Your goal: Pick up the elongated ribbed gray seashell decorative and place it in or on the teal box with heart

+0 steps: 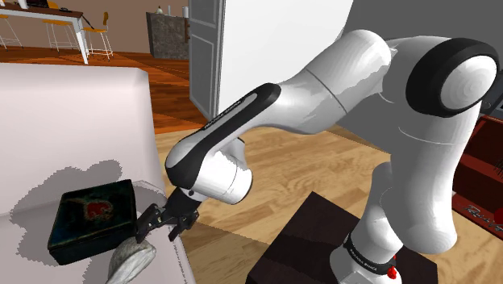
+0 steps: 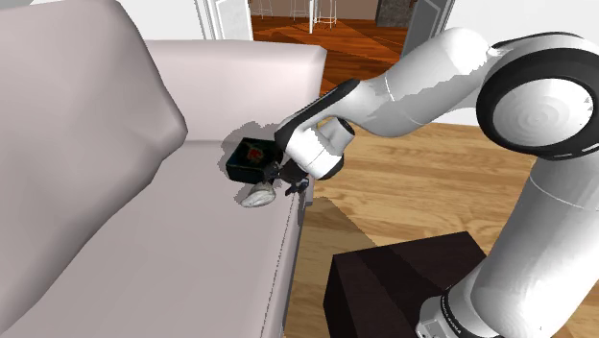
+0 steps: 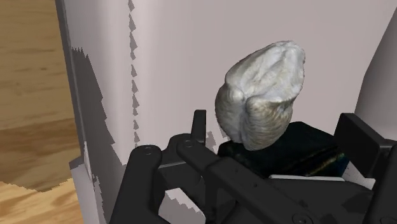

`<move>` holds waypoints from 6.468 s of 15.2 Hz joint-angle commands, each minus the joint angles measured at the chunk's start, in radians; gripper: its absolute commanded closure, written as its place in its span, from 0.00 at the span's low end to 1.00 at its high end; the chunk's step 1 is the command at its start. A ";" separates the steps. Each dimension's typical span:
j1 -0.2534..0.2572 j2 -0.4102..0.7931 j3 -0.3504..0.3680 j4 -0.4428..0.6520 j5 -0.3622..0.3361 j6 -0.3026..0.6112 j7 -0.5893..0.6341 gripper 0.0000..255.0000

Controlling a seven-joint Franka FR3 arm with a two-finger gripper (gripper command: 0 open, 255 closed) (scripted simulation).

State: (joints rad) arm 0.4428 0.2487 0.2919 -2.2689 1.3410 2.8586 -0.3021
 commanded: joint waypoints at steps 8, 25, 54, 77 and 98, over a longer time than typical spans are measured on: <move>0.014 0.112 0.021 0.084 0.069 0.049 -0.072 0.00; 0.019 0.086 0.013 0.072 0.030 0.039 -0.025 1.00; -0.078 0.267 -0.059 0.294 -0.189 -0.396 0.172 1.00; -0.072 0.094 -0.082 0.269 -0.287 -0.490 0.344 1.00; 0.265 0.368 -0.270 0.585 -0.885 -0.318 0.893 0.00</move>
State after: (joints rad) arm 0.7079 0.6086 0.0210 -1.6898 0.4553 2.5374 0.5912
